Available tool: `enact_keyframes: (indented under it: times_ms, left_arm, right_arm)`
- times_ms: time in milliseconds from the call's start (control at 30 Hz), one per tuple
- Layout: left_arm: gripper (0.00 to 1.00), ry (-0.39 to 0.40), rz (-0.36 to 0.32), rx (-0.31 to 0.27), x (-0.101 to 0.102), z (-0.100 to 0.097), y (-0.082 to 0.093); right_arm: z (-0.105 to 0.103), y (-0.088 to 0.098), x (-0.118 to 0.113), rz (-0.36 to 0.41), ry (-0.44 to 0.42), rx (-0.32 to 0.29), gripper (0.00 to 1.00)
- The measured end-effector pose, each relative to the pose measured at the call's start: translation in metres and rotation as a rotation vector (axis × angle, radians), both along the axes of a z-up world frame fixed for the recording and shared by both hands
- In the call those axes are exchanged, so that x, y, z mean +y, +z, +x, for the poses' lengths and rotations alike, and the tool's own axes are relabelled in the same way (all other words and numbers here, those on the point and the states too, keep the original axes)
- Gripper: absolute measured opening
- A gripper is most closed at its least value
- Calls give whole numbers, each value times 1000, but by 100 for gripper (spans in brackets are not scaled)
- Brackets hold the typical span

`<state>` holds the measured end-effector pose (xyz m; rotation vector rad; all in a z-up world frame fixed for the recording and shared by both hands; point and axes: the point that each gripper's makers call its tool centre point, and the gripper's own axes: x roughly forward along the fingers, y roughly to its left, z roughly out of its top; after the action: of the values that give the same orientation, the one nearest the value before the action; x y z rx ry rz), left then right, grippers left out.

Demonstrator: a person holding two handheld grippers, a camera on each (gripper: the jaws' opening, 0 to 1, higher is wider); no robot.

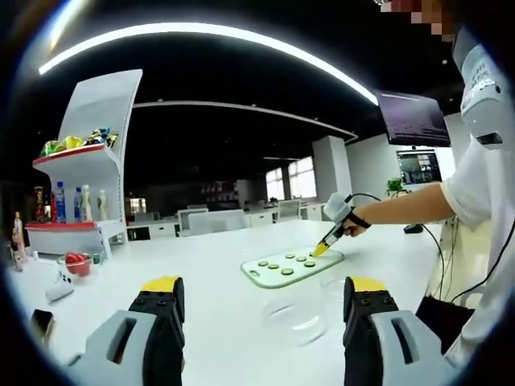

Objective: Open the petri dish lid, add cucumber slices into the petri dish, and close the lid

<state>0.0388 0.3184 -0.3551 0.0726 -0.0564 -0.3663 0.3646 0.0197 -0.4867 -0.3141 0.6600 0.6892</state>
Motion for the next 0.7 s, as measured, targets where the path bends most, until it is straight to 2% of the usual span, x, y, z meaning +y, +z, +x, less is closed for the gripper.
enact_keyframes:
  times_ms: [167,400,700]
  left_arm:
    - [81,6,-1,3,3,0,-1]
    - [81,7,3,6,4,1,-2]
    - [81,-18,14,20,-4,1,-5]
  right_arm:
    - [-3,1,3,8,-5,-6,20]
    - [-7,2,5,8,-6,-10,19]
    - [-5,2,4,9,-15,-11,18]
